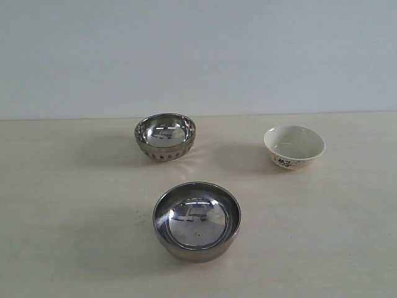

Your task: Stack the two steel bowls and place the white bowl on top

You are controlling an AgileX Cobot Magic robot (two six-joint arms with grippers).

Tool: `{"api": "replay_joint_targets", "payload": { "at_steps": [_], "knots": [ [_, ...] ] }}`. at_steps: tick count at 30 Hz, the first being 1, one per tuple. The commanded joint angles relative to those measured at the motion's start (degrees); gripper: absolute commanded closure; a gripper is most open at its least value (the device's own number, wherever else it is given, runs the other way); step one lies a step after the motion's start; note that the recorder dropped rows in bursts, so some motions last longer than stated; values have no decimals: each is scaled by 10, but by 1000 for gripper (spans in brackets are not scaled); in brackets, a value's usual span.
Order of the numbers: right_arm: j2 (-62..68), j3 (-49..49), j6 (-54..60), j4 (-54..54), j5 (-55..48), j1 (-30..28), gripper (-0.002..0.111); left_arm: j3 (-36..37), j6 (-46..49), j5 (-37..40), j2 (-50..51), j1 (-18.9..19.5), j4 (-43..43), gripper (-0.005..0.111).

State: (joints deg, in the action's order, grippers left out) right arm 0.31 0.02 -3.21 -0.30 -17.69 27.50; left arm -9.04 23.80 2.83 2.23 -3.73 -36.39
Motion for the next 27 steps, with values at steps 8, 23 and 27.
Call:
{"api": "replay_joint_targets", "payload": {
  "at_steps": [8,23,27],
  "knots": [
    [-3,0,2,-3,3,-3,108,38,73,-10,-22,41,19,103],
    [-3,0,1,-3,3,-3,108,90,169,-28,-22,41,16,103],
    [-3,0,1,-3,3,-3,108,90,135,-28,-22,41,33,103]
  ]
}}
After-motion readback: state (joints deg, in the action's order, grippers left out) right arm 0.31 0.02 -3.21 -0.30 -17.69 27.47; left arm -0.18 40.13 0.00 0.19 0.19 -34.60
